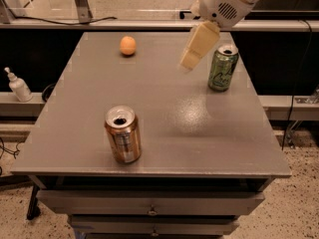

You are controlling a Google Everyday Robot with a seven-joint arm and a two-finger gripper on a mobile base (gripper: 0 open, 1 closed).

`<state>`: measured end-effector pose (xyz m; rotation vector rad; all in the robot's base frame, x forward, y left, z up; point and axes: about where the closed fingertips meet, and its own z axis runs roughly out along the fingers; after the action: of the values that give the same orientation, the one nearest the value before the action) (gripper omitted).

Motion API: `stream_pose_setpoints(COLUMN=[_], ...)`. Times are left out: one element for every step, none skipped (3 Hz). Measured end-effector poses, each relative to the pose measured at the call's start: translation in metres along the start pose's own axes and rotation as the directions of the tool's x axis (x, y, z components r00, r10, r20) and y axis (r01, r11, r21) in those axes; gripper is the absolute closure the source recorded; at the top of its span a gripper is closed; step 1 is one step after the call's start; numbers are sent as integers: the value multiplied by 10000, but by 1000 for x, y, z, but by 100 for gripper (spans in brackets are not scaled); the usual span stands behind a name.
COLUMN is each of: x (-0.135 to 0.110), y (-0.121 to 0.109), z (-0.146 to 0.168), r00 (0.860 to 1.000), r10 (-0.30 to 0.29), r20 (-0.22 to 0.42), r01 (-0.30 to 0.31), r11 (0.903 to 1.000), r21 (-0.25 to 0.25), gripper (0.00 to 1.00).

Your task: Move orange near orange can

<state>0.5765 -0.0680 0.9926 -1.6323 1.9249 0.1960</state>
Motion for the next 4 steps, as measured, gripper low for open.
stream_pose_setpoints(x=[5,8,-2,-23], y=[-7,-35,-77,-117], z=[15,47,78,112], r00=[9990,9854,9602,9412], r10=[315,779,1201,1412], r20=[327,1515,2522,3070], r01=[-321,-863,-1460,-1801], r11=[9993,9950,9855,9783], r21=[169,496,865,1024], gripper=[0,0,0,0])
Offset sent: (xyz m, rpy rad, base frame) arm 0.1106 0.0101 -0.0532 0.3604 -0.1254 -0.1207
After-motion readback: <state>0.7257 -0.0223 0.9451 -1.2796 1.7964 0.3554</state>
